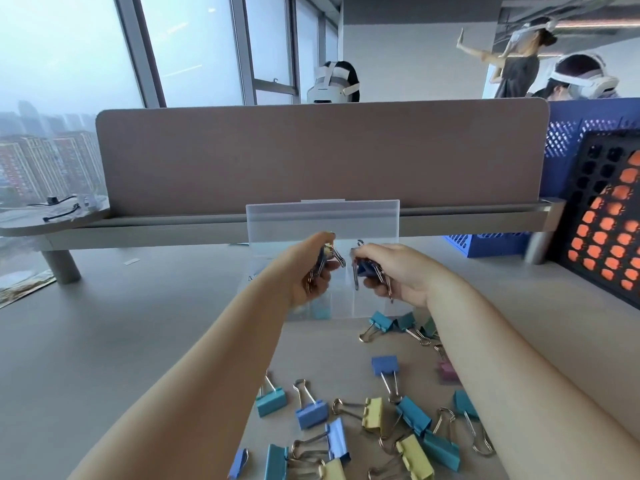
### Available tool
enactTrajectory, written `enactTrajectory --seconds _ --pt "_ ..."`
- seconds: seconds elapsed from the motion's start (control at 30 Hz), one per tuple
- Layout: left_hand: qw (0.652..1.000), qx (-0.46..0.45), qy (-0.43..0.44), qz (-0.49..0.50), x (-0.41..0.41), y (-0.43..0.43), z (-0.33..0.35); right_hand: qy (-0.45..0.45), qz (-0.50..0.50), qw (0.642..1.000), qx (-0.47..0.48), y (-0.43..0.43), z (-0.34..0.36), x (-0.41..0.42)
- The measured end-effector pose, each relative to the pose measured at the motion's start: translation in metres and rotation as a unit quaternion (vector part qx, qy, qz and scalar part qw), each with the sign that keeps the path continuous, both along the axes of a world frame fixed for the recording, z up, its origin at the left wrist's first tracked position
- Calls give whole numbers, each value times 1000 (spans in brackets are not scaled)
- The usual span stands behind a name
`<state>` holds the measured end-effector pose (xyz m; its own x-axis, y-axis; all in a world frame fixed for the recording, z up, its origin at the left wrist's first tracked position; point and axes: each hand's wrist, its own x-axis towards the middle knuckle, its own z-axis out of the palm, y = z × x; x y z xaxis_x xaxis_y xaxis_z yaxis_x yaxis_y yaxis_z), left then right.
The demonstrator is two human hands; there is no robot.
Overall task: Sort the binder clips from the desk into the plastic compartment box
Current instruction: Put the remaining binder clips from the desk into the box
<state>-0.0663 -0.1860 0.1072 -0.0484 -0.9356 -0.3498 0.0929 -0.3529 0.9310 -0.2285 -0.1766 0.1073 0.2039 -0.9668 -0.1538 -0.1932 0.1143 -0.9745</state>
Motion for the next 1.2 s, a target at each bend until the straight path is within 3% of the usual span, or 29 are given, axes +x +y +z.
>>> enactTrajectory --seconds 0.2,0.53,0.73,0.97,1.2 --pt "968 -16 -250 5 -7 -30 8 121 -3 992 40 -51 2 15" --pt "938 -23 -345 -28 -11 -61 -6 214 -42 975 35 -85 -19 23" --pt "949 -31 -313 -17 -3 -60 -12 202 -16 979 18 -78 -17 17" --pt "979 -63 -191 -21 4 -54 -2 277 27 960 -36 -64 -4 14" --pt "985 -65 -158 -16 6 -47 -1 344 62 936 -40 -56 0 24"
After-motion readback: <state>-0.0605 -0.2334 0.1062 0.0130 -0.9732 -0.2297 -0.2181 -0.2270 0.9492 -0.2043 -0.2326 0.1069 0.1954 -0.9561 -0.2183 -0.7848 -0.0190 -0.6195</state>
